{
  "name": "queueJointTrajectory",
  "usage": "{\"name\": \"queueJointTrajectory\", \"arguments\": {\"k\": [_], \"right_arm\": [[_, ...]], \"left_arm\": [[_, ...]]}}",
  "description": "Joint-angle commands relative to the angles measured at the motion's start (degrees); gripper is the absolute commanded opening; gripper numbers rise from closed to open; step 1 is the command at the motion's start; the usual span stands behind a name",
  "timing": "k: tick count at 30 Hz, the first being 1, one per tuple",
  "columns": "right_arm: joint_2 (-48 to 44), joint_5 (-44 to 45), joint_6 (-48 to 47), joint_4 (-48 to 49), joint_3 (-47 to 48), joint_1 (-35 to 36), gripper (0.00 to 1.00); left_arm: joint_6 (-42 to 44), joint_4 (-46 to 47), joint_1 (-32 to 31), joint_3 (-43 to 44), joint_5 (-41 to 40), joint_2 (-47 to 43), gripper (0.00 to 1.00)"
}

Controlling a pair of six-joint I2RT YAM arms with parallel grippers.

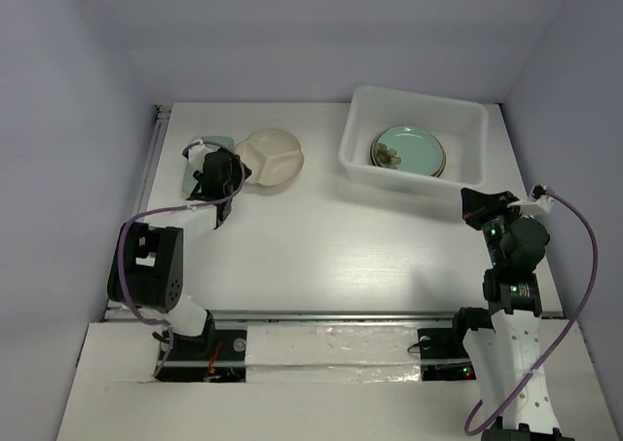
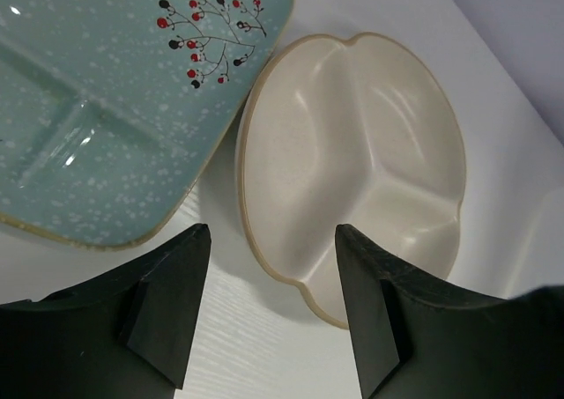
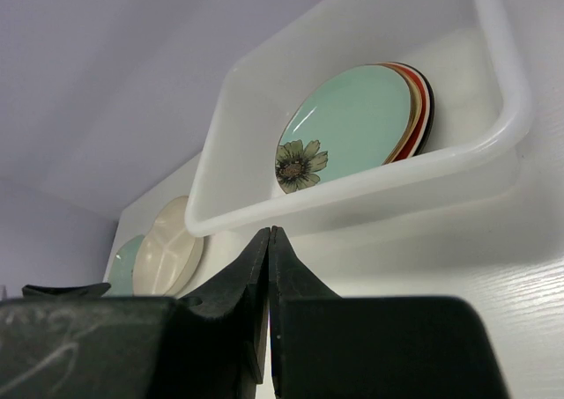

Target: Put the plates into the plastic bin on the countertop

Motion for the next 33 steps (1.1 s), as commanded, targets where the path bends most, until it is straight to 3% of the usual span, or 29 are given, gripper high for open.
{"name": "queueJointTrajectory", "arguments": {"k": [1, 7, 12, 18, 26, 33], "right_arm": [[0.0, -0.9, -0.8, 3.1, 0.6, 0.4, 0.06], [0.1, -1.0, -0.8, 3.2, 0.6, 0.4, 0.06], [0.2, -1.1, -0.8, 3.3, 0.7, 0.4, 0.06], [0.6, -1.1, -0.7, 3.5, 0.6, 0.4, 0.06], [0.8, -1.2, -0.6, 3.7, 0.6, 0.4, 0.06], [0.8, -1.5, -0.5, 3.8, 0.6, 0.4, 0.06]], "left_arm": [[-1.5, 1.4, 0.5, 4.1, 0.4, 3.8, 0.56], [-1.7, 0.3, 0.5, 8.4, 2.0, 8.6, 0.54], [-2.1, -1.1, 0.5, 11.4, 2.1, 12.9, 0.42], [-2.0, -1.1, 0.5, 11.8, 1.0, 16.8, 0.41], [-1.2, 1.5, -0.1, 9.5, 1.4, 12.7, 0.53], [-2.0, 4.0, -1.9, 3.5, -2.4, 4.3, 0.54]]}}
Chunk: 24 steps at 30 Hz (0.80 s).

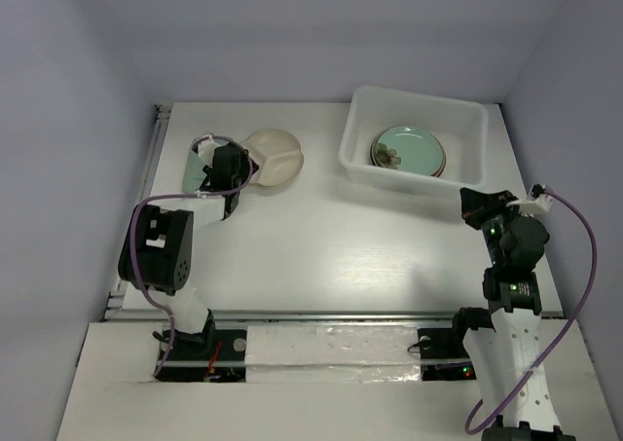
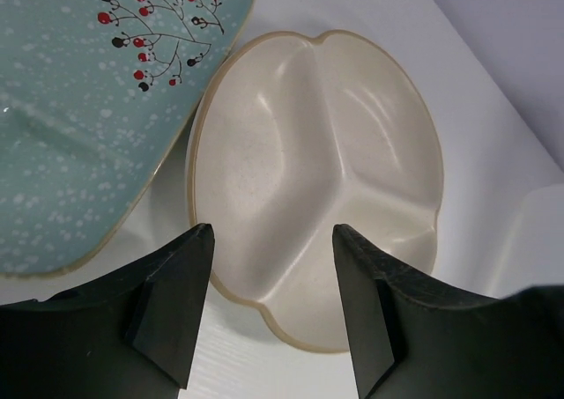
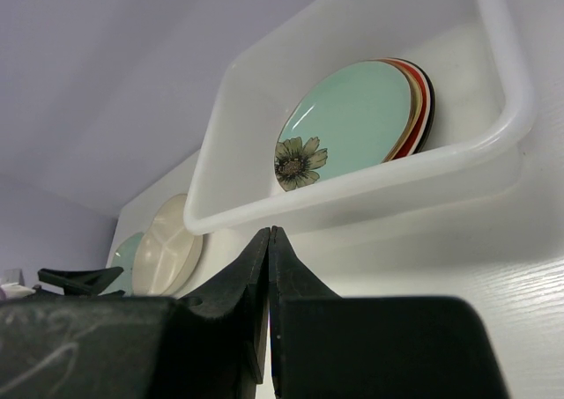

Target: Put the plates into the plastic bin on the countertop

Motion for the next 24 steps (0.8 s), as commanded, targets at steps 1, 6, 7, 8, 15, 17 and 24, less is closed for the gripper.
{"name": "queueJointTrajectory", "arguments": {"k": [1, 6, 7, 8, 15, 17, 24], "right_arm": [[0.1, -0.7, -0.5, 3.6, 0.6, 0.4, 0.06], [0.0, -1.0, -0.5, 3.7, 0.4, 0.4, 0.06], [0.0, -1.1, -0.5, 3.7, 0.4, 0.4, 0.06], [-0.1, -1.2, -0.5, 3.7, 0.4, 0.4, 0.06], [0.2, -1.8, -0.2, 4.0, 0.3, 0.4, 0.06], [0.3, -2.0, -0.2, 4.1, 0.3, 0.4, 0.06], [0.3, -2.1, -0.1, 4.0, 0.4, 0.4, 0.06]], "left_arm": [[-0.3, 2.2, -0.6, -2.8, -3.4, -5.5, 0.54], [-1.2, 1.8, -0.6, -4.7, -3.6, -3.9, 0.53], [-1.4, 1.5, -0.6, -4.6, -3.3, -2.8, 0.53], [-1.7, 1.2, -0.6, -4.3, -2.8, -2.3, 0.53], [-2.5, 0.1, -0.6, -2.0, -2.8, 2.1, 0.51], [-2.4, -1.1, -0.6, 0.8, -2.7, 3.9, 0.51], [-1.9, -6.5, -0.6, 8.4, -2.4, 8.7, 0.45]]}}
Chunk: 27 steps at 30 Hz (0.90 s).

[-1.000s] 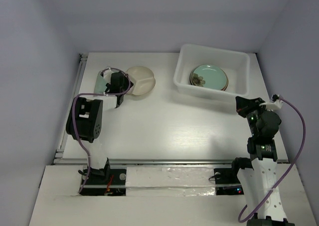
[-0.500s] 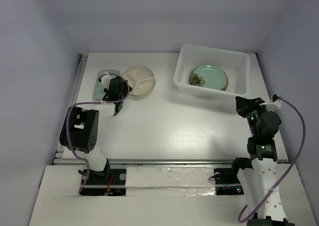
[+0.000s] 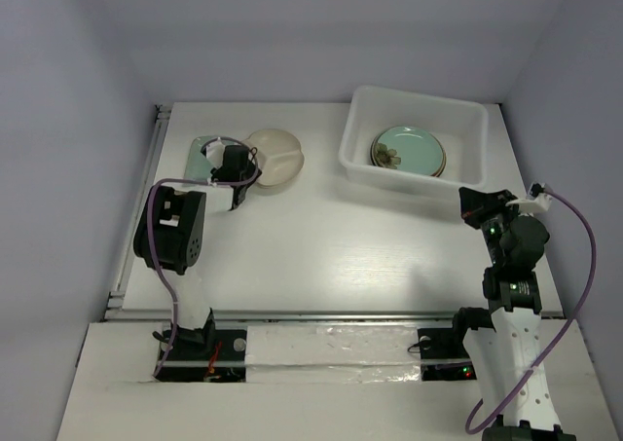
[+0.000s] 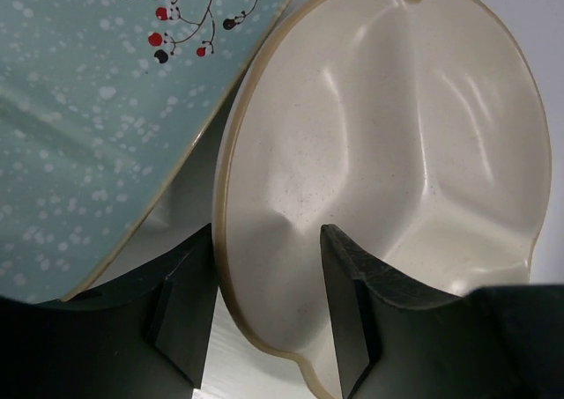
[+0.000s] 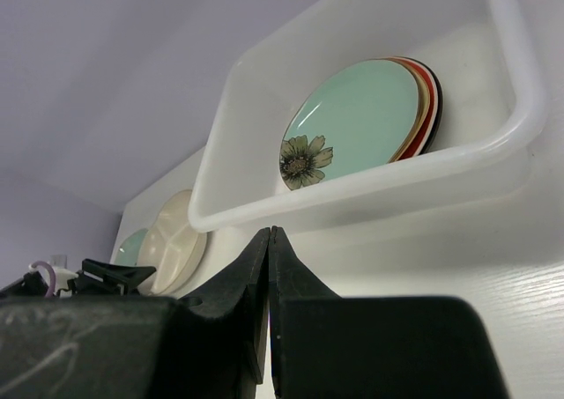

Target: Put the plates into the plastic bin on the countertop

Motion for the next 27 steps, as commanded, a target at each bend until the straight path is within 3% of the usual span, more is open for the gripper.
{"name": "queueJointTrajectory", "arguments": {"k": [1, 8, 15, 27], "right_arm": [[0.0, -0.8, -0.2, 3.5, 0.4, 0.4, 0.06], [-0.1, -0.8, -0.2, 3.2, 0.7, 0.4, 0.06], [-0.4, -0.6, -0.2, 2.6, 0.9, 0.4, 0.06], [-0.9, -0.4, -0.3, 2.5, 0.9, 0.4, 0.06]], "left_arm": [[0.3, -2.4, -0.1, 4.0, -0.6, 0.5, 0.44], [2.1, -7.2, -0.1, 7.7, -1.1, 2.4, 0.36], [4.5, -6.9, -0.1, 7.9, 1.3, 2.4, 0.0], [5.3, 8.6, -0.1, -2.5, 12.8, -12.0, 0.0]]}}
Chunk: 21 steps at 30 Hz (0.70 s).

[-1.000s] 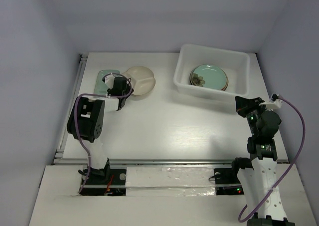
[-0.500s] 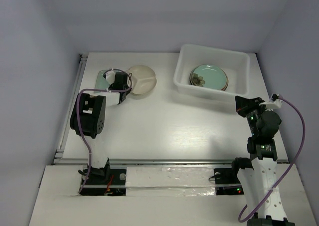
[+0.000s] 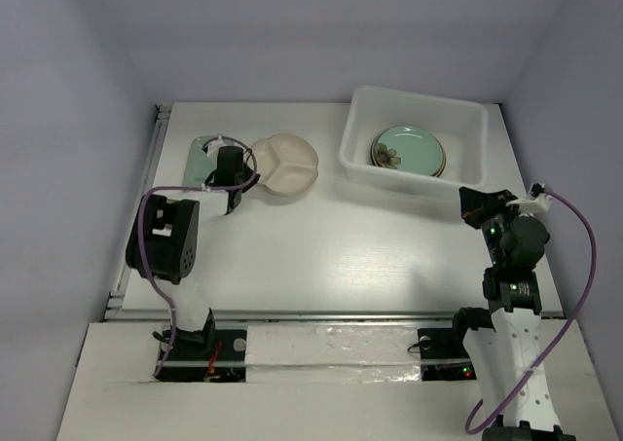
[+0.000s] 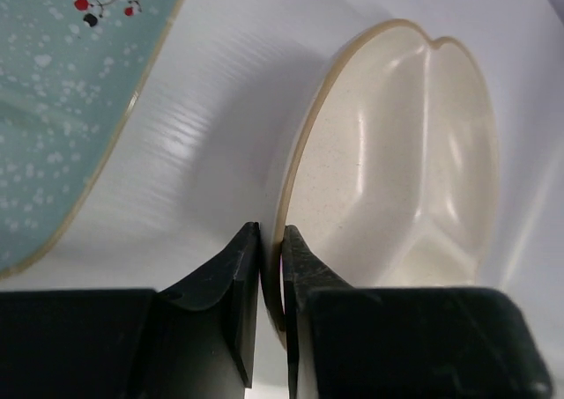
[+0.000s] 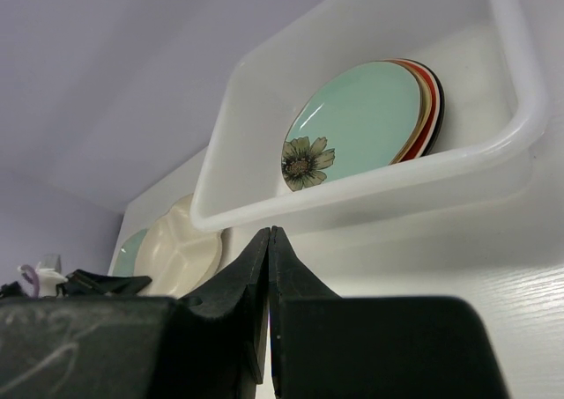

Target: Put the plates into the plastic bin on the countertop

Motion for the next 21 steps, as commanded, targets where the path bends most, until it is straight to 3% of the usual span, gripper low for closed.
{"name": "queueJointTrajectory", "arguments": {"k": [1, 8, 21], "right_arm": [[-0.7, -0.2, -0.3, 2.2, 0.8, 0.4, 0.06], [-0.8, 0.3, -0.5, 2.0, 0.9, 0.4, 0.06], [-0.4, 0.5, -0.7, 2.0, 0.9, 0.4, 0.06]], "left_arm": [[2.3, 9.0, -0.6, -2.2, 4.7, -11.2, 0.0], [-1.1, 15.4, 0.0, -7.7, 9.6, -20.6, 0.0], [-4.9, 16.9, 1.0, -12.8, 11.3, -34.1, 0.0]]}}
